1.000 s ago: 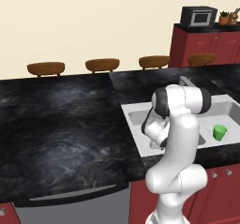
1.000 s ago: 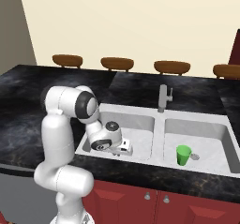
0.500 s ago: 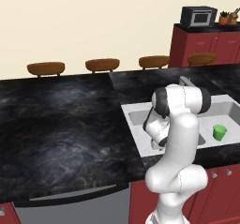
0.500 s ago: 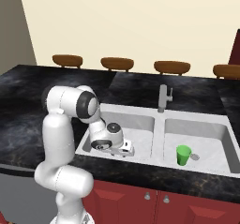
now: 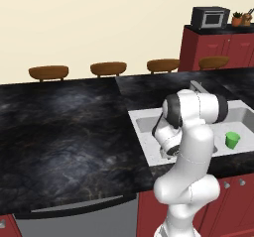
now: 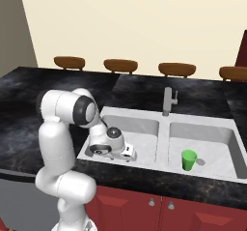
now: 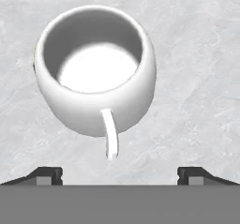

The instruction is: Move any existing items from the left basin to the right basin for drying. Then move the mug from the counter to the left basin of the sink for washing.

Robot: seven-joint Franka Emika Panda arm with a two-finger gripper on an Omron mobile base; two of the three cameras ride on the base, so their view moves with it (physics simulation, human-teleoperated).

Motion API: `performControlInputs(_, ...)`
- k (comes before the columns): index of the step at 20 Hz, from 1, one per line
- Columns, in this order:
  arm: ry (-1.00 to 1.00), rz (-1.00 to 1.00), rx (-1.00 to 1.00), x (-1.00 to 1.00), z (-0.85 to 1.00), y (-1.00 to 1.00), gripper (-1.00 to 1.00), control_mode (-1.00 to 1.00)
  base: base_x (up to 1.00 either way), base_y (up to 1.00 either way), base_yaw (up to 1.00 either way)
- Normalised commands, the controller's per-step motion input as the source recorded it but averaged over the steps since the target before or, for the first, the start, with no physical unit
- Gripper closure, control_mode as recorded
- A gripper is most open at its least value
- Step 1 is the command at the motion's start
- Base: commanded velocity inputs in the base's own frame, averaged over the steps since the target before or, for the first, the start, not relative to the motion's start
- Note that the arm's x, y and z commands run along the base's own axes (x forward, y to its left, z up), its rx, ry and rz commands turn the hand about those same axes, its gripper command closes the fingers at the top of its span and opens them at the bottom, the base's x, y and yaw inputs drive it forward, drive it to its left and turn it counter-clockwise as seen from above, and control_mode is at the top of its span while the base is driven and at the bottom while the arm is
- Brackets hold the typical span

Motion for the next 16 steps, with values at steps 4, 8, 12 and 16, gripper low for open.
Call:
performControlInputs(4, 0.0, 0.0, 0.0, 0.0, 0.49, 0.05, -1.0, -1.0, 0.0, 0.0, 0.0)
performControlInputs(8, 0.0, 0.0, 0.0, 0.0, 0.53, 0.07, -1.0, -1.0, 0.0, 0.0, 0.0)
performControlInputs(12, 0.0, 0.0, 0.0, 0.0, 0.59, 0.08, -1.0, -1.0, 0.0, 0.0, 0.0)
performControlInputs(16, 0.0, 0.0, 0.0, 0.14, 0.66, 0.0, -1.0, -1.0, 0.0, 0.0, 0.0)
